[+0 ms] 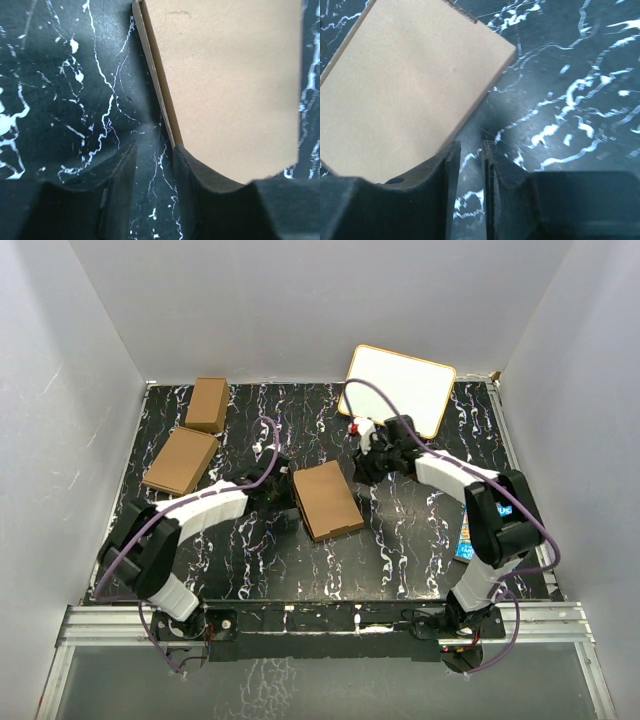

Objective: Fold the paper box

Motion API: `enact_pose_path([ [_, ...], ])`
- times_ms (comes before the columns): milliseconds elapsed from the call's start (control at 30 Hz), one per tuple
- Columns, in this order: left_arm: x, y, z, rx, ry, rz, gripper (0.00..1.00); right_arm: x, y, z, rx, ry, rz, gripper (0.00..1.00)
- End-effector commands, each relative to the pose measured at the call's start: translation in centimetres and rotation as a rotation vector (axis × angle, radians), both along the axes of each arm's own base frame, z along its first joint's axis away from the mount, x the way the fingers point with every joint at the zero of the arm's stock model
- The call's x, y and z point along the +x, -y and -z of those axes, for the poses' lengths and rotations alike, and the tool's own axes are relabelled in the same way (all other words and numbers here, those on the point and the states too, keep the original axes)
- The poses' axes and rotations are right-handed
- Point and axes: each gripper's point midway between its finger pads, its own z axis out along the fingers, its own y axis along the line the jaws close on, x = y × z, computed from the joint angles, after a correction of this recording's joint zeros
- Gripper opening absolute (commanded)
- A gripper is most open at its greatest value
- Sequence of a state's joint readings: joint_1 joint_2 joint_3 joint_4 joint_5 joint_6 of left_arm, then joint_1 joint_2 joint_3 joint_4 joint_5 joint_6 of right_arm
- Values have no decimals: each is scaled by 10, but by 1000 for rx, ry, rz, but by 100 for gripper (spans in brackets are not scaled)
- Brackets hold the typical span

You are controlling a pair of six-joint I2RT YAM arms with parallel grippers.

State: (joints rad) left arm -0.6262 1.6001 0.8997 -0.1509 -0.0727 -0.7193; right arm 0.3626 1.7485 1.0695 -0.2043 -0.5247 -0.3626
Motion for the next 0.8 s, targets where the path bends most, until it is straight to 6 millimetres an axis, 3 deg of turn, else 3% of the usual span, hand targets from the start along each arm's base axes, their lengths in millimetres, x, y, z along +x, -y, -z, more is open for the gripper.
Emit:
enact_pose_path([
  [0, -5, -15, -33, 4, 114, 4, 39, 6, 12, -53, 152, 92, 2, 34],
  [200, -10, -10, -58, -98, 230, 61, 52, -20, 20, -75, 342, 52, -41, 51],
  [433, -11, 3, -86, -302, 406, 80, 85, -35, 31, -95, 518, 23, -63, 62],
  [567, -13, 4, -87, -368, 429, 63, 97, -44, 29, -88, 584, -68, -80, 66],
  [767, -19, 12, -81, -469, 411, 71, 97, -44, 25, -64, 614, -219, -72, 69],
])
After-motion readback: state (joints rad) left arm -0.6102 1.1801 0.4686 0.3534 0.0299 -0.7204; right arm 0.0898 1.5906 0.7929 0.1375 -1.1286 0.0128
